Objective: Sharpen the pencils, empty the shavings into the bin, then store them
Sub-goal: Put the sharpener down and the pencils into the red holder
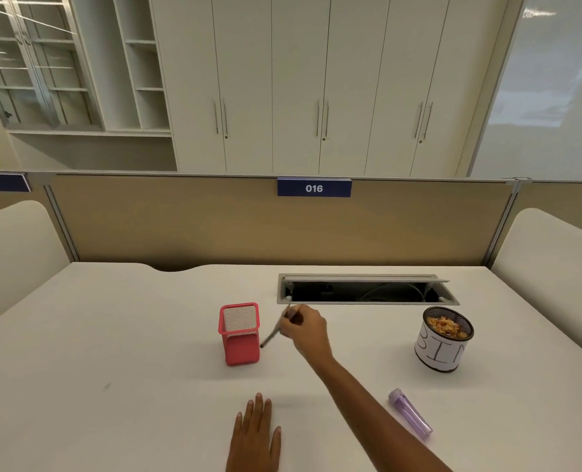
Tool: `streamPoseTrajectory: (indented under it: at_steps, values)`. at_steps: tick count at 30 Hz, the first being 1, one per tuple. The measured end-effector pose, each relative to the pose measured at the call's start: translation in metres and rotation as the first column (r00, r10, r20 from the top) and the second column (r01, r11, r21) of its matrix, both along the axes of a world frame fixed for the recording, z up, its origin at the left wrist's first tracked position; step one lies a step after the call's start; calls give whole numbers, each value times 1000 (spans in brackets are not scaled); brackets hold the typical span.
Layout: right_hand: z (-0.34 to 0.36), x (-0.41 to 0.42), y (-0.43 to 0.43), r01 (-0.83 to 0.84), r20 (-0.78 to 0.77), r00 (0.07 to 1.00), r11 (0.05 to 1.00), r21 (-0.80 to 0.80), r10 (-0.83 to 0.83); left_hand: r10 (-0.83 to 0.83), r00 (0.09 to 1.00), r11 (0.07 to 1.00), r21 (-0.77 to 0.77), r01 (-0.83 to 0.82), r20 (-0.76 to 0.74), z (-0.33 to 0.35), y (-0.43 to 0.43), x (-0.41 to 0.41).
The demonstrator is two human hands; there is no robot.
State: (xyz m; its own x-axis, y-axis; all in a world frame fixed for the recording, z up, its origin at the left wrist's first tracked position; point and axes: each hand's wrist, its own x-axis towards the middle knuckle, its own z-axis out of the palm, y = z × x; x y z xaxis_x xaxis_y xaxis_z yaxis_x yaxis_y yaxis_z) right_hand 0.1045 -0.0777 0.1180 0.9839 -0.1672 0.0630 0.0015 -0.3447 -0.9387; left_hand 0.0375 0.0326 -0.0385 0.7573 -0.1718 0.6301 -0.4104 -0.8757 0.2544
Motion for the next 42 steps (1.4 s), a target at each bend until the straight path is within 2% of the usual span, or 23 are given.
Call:
streamPoseTrajectory:
  at_steps: [4,9,13,18,22,24,27,31,35,38,42]
  values:
    - [-6,21,30,77,112,990,992,102,-88,31,999,999,17,-31,23,-5,0,8]
    - [-26,34,49,86,160,983,995,48,-93,59,998,998,28,-59,10,-9,-1,14]
    - [-39,41,60,48,86,995,997,-62,-43,74,997,996,43,-74,-8,-11,-1,17]
    - [-43,44,58,23,62,998,984,-179,-12,27,991,998,61,-19,-132,-7,1,14]
    - [-40,35,40,36,42,999,981,-191,-29,76,992,997,40,-72,-104,1,1,10]
    - [-41,26,21,39,-11,999,979,-201,-42,75,991,997,37,-71,-111,5,0,7]
    - [-43,6,-18,-92,-227,974,927,-364,8,65,984,998,33,-60,-166,8,1,1]
    - [-47,-27,-69,-332,-510,859,711,-620,-44,90,983,996,24,-88,-163,4,1,-2]
    - [-61,-49,-97,-486,-651,754,594,-641,-87,91,982,995,-11,-95,-165,8,-1,-4]
    - [-71,-55,-99,-507,-675,734,595,-624,-82,54,990,998,-23,-57,-128,8,-2,-5]
    - [-74,-55,-93,-486,-656,754,633,-603,-46,65,989,998,-17,-68,-135,8,-2,-6]
